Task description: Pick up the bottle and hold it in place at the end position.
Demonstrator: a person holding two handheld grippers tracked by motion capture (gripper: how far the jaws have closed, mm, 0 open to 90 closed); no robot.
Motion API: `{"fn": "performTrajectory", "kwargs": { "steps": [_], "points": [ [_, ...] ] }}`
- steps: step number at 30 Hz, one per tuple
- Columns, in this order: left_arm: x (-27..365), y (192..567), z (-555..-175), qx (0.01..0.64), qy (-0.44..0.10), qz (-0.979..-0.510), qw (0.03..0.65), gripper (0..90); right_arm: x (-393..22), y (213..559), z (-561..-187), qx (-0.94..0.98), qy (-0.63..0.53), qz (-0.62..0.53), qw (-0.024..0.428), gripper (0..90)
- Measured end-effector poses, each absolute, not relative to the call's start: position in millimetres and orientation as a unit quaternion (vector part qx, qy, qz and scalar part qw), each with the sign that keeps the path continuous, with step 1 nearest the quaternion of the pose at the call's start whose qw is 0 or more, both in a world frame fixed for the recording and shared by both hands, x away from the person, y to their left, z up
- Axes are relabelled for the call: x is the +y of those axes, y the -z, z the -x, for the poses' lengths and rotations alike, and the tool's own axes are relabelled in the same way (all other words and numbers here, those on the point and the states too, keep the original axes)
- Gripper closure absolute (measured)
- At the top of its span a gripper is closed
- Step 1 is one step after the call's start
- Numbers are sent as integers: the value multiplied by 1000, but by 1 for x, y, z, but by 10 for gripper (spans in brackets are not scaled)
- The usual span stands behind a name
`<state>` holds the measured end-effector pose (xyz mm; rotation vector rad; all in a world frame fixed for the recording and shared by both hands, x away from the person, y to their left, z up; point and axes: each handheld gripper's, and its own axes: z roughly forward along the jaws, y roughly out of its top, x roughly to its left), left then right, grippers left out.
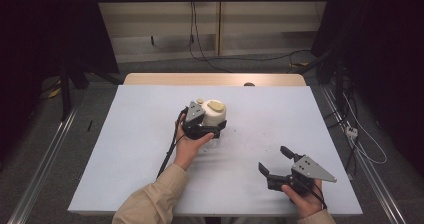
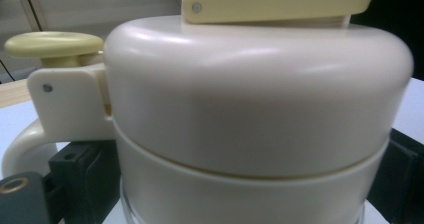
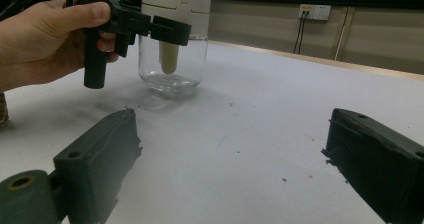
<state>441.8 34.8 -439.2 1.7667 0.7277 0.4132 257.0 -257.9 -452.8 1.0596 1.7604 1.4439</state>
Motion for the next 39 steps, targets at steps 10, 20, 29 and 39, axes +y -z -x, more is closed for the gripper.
{"fn": "performTrajectory", "kwargs": {
  "steps": [10, 20, 29, 39],
  "points": [
    [28, 431, -445, 299, -180, -754, 557, 54, -258, 453, -257, 667, -546, -401, 310, 61],
    [26, 435, -448, 305, -179, -755, 552, 54, -258, 452, -257, 667, -547, -400, 310, 61],
    [24, 437, -449, 305, -180, -755, 552, 54, -258, 452, -257, 667, -547, -401, 310, 61],
    [22, 441, -451, 307, -181, -758, 546, 54, -258, 452, -257, 665, -548, -401, 311, 62]
  ]
}}
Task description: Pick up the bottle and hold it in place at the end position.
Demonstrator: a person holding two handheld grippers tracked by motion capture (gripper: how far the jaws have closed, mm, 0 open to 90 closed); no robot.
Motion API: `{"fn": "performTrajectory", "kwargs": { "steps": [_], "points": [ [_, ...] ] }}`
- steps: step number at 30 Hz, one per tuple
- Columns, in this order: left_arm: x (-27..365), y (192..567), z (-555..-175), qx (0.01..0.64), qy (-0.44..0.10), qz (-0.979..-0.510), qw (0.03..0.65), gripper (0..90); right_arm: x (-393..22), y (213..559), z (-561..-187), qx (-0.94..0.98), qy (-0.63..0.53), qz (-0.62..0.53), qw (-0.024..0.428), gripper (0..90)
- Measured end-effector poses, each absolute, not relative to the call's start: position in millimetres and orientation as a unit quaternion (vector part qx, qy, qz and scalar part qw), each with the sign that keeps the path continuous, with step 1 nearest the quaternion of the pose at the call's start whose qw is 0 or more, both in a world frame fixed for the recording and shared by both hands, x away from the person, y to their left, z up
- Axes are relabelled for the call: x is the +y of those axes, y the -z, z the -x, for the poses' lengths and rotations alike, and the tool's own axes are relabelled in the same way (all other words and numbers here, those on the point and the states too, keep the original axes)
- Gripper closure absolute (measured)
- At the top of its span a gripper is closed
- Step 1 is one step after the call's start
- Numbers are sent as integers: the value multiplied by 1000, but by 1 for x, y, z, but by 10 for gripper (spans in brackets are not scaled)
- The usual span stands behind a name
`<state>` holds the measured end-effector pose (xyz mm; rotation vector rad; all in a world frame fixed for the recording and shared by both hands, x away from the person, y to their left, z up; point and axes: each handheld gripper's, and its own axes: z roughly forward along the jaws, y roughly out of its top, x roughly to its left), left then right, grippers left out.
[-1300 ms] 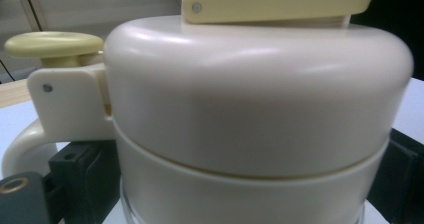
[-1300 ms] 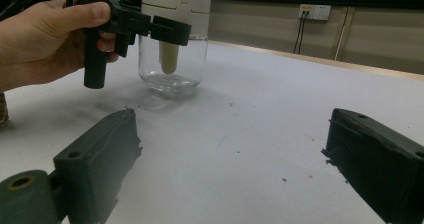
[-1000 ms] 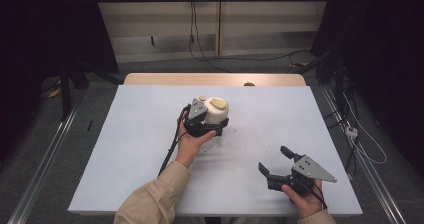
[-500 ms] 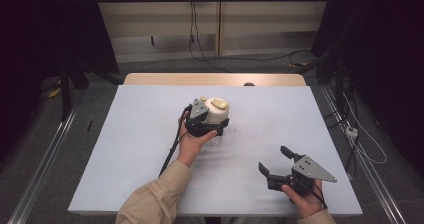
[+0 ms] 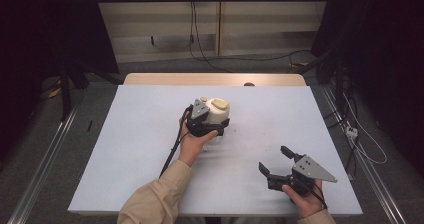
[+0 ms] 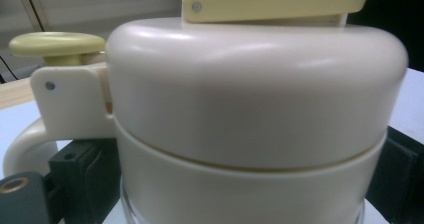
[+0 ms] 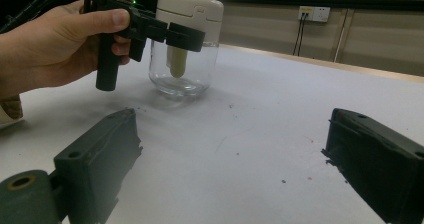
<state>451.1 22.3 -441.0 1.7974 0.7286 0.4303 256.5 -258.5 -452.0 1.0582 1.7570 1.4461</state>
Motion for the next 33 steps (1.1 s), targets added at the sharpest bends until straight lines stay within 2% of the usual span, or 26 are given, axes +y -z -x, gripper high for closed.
{"fn": "performTrajectory", "kwargs": {
  "steps": [33],
  "points": [
    [14, 444, -460, 315, -190, -755, 543, 54, -259, 452, -256, 666, -547, -400, 311, 68]
  ]
}}
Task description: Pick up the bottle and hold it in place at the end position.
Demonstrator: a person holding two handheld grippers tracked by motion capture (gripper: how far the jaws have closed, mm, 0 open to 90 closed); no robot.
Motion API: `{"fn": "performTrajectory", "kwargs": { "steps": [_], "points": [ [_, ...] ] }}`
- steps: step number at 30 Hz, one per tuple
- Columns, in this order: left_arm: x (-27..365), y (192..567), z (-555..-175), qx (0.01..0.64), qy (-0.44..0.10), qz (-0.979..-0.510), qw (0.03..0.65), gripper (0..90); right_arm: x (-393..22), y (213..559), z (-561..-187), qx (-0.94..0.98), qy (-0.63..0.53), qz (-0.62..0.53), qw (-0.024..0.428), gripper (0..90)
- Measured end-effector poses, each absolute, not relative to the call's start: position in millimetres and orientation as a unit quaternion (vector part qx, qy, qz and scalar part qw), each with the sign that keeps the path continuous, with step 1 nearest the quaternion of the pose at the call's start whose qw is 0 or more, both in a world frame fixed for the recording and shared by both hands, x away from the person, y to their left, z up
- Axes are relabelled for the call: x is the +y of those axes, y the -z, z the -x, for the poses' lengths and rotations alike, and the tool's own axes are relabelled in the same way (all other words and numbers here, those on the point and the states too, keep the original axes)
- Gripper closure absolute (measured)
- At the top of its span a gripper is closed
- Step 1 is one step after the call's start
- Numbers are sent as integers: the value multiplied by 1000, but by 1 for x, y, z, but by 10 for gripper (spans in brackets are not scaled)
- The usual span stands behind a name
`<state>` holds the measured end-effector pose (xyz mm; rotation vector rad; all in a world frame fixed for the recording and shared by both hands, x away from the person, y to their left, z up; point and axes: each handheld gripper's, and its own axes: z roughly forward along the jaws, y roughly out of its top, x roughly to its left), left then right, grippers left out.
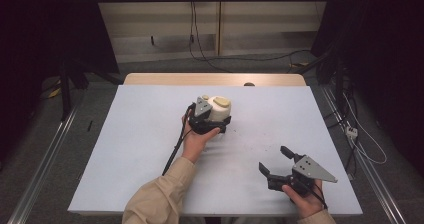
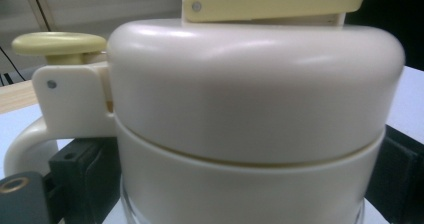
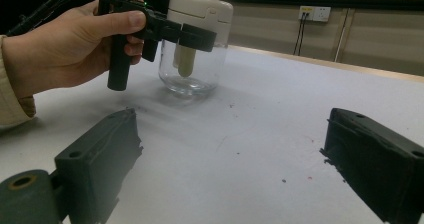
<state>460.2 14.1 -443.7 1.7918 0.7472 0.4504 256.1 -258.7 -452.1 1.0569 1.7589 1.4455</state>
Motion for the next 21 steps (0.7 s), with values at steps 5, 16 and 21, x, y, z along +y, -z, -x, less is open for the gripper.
{"fn": "performTrajectory", "kwargs": {
  "steps": [5, 16, 21],
  "points": [
    [12, 444, -463, 317, -190, -753, 544, 54, -259, 452, -256, 665, -547, -402, 310, 67],
    [9, 447, -469, 313, -196, -752, 545, 54, -261, 453, -257, 662, -548, -407, 310, 66],
    [8, 448, -466, 307, -201, -757, 540, 54, -261, 453, -257, 664, -547, -404, 309, 66]
  ]
}}
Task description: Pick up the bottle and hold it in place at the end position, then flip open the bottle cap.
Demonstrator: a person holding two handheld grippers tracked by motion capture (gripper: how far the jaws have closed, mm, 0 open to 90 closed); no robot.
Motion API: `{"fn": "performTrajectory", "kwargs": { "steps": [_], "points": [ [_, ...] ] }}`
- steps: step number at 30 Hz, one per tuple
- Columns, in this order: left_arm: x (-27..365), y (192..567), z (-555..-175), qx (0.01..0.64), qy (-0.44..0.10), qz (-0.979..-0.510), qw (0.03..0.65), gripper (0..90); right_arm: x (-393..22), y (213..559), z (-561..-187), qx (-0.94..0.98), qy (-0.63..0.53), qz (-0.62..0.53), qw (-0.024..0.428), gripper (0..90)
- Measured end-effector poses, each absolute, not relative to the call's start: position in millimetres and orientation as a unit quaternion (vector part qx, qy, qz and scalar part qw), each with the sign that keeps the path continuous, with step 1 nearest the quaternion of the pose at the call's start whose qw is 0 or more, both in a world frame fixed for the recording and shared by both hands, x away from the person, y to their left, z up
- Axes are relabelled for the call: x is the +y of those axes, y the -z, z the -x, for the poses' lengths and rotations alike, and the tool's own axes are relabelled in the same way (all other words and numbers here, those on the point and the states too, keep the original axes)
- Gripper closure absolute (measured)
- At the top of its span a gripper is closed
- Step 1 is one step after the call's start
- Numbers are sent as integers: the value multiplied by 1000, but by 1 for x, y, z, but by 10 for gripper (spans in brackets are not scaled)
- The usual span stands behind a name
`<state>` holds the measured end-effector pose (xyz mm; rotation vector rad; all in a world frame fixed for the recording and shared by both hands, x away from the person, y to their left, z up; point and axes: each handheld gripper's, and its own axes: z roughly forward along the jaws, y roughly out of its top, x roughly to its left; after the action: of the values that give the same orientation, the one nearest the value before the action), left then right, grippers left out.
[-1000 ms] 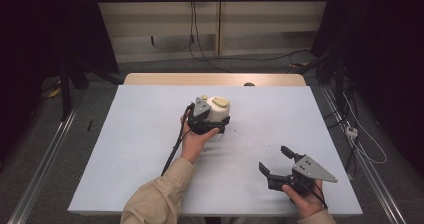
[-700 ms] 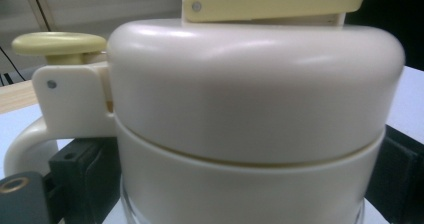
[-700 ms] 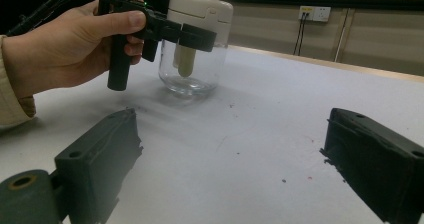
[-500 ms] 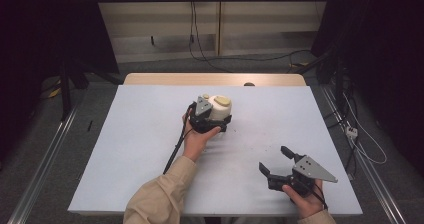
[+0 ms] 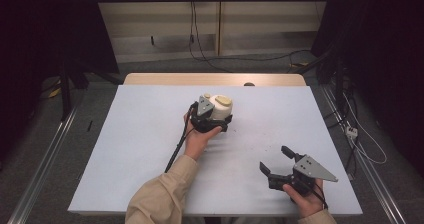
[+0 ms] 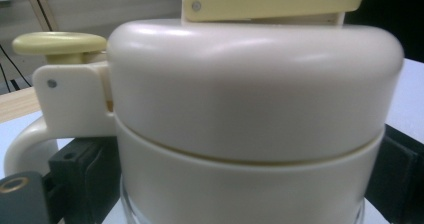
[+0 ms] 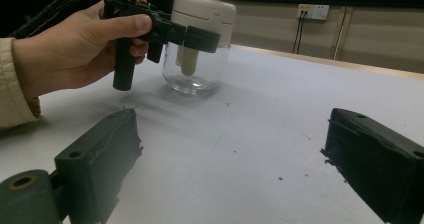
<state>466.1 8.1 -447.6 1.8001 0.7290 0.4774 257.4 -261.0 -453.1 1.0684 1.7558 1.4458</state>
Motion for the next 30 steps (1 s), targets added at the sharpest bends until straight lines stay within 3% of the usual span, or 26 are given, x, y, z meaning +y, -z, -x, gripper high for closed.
{"fn": "performTrajectory", "kwargs": {
  "steps": [30],
  "points": [
    [19, 454, -457, 311, -194, -754, 545, 52, -256, 453, -264, 672, -541, -405, 303, 59]
  ]
}}
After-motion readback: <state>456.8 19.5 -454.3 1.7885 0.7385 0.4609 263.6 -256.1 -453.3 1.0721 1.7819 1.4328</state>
